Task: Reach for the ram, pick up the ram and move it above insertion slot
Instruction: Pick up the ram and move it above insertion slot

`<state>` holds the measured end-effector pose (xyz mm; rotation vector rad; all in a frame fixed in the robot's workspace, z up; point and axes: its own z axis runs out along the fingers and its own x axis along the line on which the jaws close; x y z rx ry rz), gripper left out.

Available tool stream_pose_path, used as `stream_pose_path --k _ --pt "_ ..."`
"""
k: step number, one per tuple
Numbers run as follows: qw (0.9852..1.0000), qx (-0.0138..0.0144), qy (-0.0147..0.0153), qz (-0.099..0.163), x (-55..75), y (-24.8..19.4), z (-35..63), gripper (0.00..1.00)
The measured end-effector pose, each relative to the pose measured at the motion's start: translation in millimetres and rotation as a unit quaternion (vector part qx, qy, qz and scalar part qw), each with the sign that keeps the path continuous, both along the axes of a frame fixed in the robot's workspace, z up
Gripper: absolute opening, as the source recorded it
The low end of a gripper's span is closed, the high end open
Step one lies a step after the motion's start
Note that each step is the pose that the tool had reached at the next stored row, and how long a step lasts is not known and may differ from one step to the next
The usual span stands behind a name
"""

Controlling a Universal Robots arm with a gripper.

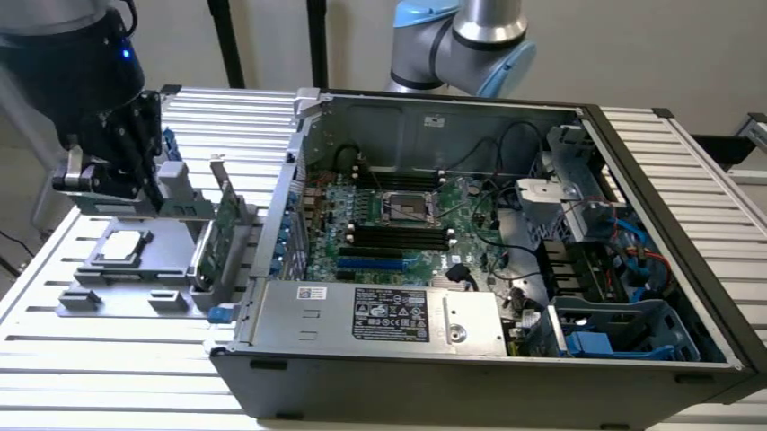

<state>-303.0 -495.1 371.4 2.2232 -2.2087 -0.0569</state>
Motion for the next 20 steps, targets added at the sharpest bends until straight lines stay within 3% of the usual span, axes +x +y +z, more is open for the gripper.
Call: stream_pose_path --k 3,5,20 --pt "1.0000 0.0000 0.0001 0.000 8.8 0.7 12.9 0.14" --pt "1.0000 0.0001 0.0001 0.000 14.3 2.1 15.6 0.14" --pt "1.0000 0.0070 0.0003 0.000 59.0 12.7 16.8 0.14"
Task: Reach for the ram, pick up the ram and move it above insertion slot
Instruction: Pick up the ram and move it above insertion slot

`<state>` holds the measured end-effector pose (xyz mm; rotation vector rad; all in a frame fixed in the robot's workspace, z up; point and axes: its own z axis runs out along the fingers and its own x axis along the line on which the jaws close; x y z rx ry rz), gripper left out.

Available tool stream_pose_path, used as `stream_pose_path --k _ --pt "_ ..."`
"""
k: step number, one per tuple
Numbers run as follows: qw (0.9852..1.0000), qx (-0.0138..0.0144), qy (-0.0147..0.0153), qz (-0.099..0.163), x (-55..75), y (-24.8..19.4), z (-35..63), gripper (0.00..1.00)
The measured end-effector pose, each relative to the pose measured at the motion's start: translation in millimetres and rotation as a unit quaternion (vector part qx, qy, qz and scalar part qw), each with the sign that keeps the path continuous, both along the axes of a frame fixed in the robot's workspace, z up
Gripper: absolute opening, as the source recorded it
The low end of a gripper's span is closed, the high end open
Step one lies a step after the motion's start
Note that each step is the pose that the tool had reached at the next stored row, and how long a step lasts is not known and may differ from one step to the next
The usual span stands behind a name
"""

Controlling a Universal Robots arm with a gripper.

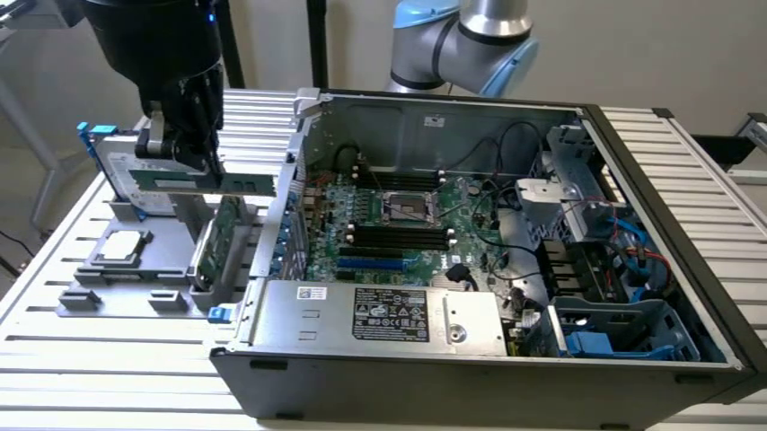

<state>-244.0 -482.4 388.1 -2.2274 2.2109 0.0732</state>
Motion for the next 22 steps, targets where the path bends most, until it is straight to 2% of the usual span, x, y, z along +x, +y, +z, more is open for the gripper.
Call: stream_pose_path --k 13,22 --pt "1.0000 0.0079 0.0004 0.000 41.2 8.1 0.0 0.14" --pt "0.9999 0.0130 0.0009 0.000 74.2 13.1 0.1 0.14"
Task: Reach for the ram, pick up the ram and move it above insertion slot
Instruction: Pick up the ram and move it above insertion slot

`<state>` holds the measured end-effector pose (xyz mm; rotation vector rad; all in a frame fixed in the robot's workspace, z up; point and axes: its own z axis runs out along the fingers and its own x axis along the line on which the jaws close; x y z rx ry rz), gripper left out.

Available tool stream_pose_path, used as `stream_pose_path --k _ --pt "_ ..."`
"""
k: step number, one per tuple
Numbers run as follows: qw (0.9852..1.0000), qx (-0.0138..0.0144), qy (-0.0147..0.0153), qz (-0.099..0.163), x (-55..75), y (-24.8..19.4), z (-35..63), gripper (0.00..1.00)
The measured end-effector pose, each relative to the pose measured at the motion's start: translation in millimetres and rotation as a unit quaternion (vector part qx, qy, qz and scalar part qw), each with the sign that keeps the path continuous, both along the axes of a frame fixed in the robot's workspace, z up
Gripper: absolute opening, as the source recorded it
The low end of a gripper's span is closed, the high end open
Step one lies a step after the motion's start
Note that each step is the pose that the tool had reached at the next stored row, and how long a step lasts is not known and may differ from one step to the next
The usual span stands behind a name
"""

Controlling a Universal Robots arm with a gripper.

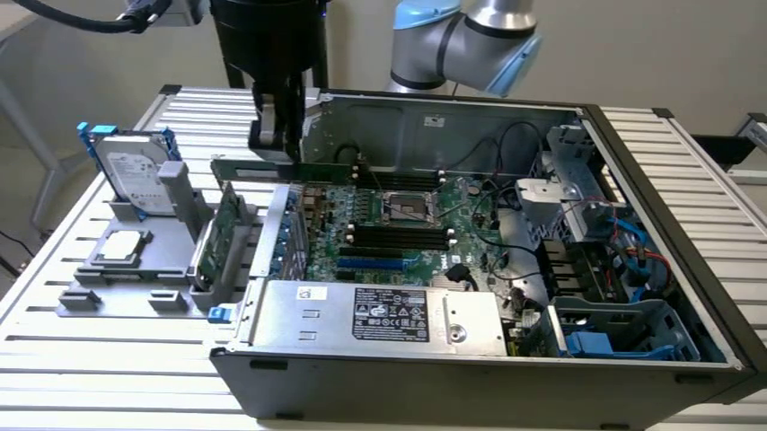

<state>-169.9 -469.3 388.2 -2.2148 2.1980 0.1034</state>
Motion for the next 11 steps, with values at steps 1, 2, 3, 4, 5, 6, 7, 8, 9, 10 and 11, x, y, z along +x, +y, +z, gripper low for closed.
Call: stream_pose_path --k 1,2,3,4,5,6,7,8,9,10,11 --pt "1.0000 0.0005 0.0000 0.000 3.9 0.5 0.0 0.14" --pt "1.0000 0.0010 0.0001 0.000 7.9 1.0 0.0 0.14" --pt "1.0000 0.0016 0.0002 0.000 12.0 1.5 0.0 0.14" --pt "1.0000 0.0021 0.0002 0.000 16.3 1.9 0.0 0.14" --pt "1.0000 0.0026 0.0003 0.000 20.9 2.4 0.0 0.14" --pt "1.0000 0.0032 0.0003 0.000 25.3 2.9 0.0 0.14" --pt "1.0000 0.0036 0.0004 0.000 29.8 3.3 0.0 0.14" --pt "1.0000 0.0041 0.0004 0.000 34.3 3.8 0.0 0.14" --pt "1.0000 0.0046 0.0005 0.000 38.7 4.2 0.0 0.14" --pt "1.0000 0.0050 0.0006 0.000 43.2 4.6 0.0 0.14" --pt "1.0000 0.0054 0.0006 0.000 48.0 5.1 -0.1 0.14"
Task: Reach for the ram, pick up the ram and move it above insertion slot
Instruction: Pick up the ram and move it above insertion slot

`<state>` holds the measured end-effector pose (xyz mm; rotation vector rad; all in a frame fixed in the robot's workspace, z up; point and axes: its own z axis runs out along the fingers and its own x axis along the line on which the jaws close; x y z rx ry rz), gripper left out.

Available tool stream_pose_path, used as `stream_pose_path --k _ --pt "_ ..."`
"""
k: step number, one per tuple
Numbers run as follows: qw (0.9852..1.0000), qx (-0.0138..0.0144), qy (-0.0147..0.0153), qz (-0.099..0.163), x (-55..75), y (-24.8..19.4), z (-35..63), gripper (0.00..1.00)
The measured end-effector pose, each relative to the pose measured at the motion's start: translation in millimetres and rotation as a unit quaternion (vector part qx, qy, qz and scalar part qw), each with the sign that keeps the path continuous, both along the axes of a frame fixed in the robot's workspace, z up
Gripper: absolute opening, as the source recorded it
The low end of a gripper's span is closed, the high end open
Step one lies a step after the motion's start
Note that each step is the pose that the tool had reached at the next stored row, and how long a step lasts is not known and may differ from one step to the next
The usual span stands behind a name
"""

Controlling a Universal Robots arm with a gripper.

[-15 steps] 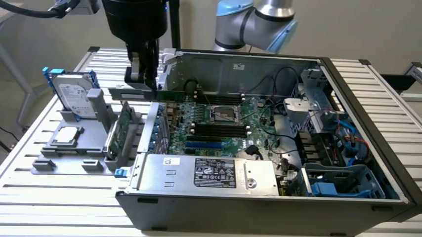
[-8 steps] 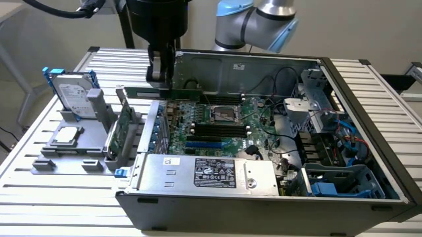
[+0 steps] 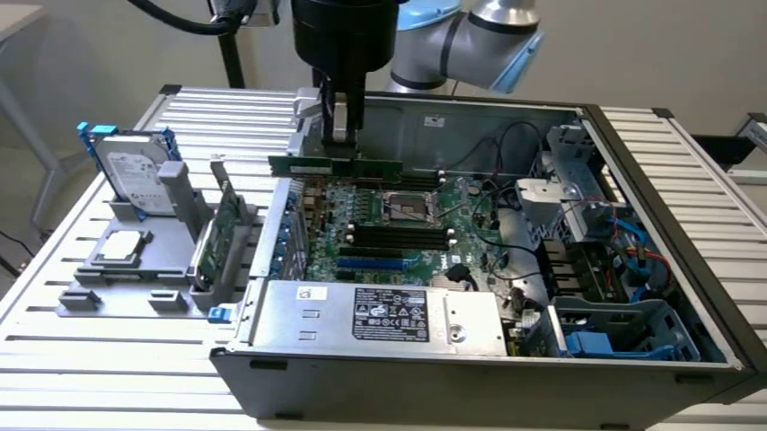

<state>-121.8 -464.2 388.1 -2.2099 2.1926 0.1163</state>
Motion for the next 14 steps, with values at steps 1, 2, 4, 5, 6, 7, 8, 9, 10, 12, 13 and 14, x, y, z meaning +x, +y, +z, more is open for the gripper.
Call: stream_pose_path --k 1,2,4,5,6,7,8,9,10,12,13,14 --pt "1.0000 0.0003 0.0001 0.000 4.5 0.5 0.0 0.14" --pt "1.0000 0.0004 0.0002 0.000 9.0 1.1 -0.1 0.14" --pt "1.0000 0.0006 0.0002 0.000 17.5 3.0 -0.7 0.14" --pt "1.0000 0.0006 0.0001 0.000 21.3 4.6 -1.1 0.14" --pt "1.0000 0.0006 0.0001 0.000 24.5 6.3 -1.5 0.14" --pt "1.0000 0.0006 0.0001 0.000 27.5 8.3 -2.0 0.14" --pt "1.0000 0.0006 0.0001 0.000 30.1 10.5 -2.6 0.14" --pt "1.0000 0.0006 0.0001 0.000 32.9 13.0 -3.1 0.14" --pt "1.0000 0.0006 0.0001 0.000 35.4 15.2 -3.6 0.14" --pt "1.0000 0.0006 0.0002 0.000 40.8 19.7 -4.6 0.14" --pt "1.0000 0.0006 0.0001 0.000 43.5 21.8 -5.1 0.14" --pt "1.0000 0.0006 0.0001 0.000 46.5 24.1 -5.6 0.14"
